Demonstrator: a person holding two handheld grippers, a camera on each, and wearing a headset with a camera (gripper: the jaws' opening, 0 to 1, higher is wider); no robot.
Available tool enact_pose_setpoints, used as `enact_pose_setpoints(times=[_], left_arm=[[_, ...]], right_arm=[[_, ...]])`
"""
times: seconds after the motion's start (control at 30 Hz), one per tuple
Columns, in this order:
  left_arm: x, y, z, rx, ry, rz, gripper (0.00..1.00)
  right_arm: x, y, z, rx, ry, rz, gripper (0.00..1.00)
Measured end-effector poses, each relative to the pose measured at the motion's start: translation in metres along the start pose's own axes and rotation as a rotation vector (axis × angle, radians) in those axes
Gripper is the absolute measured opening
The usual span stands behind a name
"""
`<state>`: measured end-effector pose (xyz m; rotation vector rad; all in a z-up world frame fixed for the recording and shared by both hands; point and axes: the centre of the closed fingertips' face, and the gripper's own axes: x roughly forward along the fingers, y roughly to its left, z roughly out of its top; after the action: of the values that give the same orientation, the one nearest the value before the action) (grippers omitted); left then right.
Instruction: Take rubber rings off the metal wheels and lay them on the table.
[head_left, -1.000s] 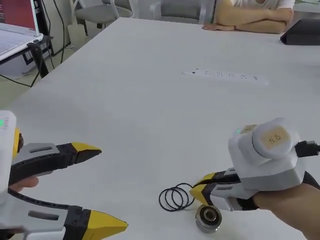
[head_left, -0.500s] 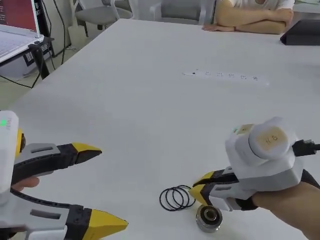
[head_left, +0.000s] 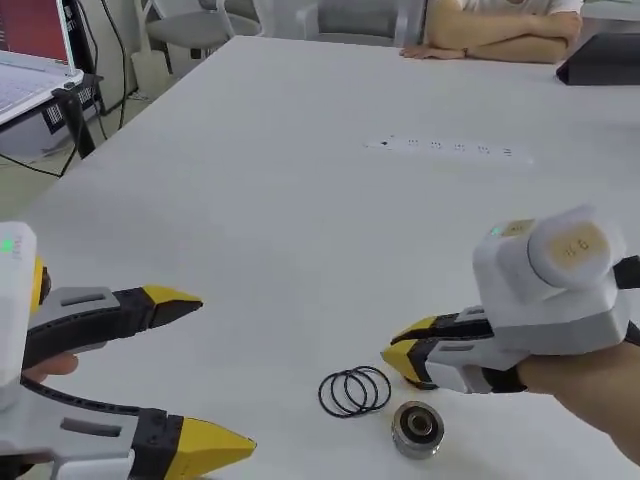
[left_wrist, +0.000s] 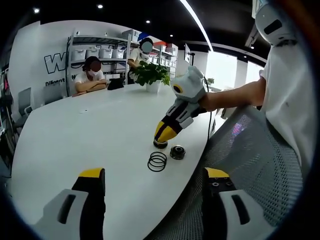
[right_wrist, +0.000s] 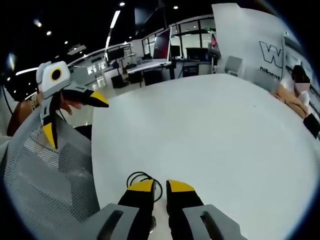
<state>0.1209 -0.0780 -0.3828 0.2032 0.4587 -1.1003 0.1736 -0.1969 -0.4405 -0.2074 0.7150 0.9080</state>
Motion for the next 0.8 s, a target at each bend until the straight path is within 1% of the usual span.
enact_pose_setpoints(times=[0.2,0.3,0.47,0.57,0.7,0.8], left_arm=[[0.0,0.0,0.0,-0.002,0.0,0.001,0.77],[0.0,0.0,0.0,-0.004,-0.001,-0.001,0.77],[0.0,0.0,0.0,-0.003,0.004,-0.005,0.77],[0.0,0.0,0.0,-0.001,0.004,-0.006,0.77],[0.0,-0.001,0.003,-0.002,-0.011,-0.011,0.77],[-0.001,-0.002,0.006,0.009,-0.022,-0.019,0.77]], right_arm=[[-0.008,-0.012,0.005,0.055,-0.045,-0.022,0.07],[-0.011,-0.017,0.006,0.076,-0.058,-0.031,0.07],[-0.017,-0.026,0.004,0.135,-0.082,-0.043,0.06],[-0.019,-0.032,-0.001,0.153,-0.078,-0.047,0.08],[-0.022,-0.036,-0.006,0.208,-0.075,-0.036,0.13],[-0.022,-0.037,-0.014,0.224,-0.054,-0.039,0.13]])
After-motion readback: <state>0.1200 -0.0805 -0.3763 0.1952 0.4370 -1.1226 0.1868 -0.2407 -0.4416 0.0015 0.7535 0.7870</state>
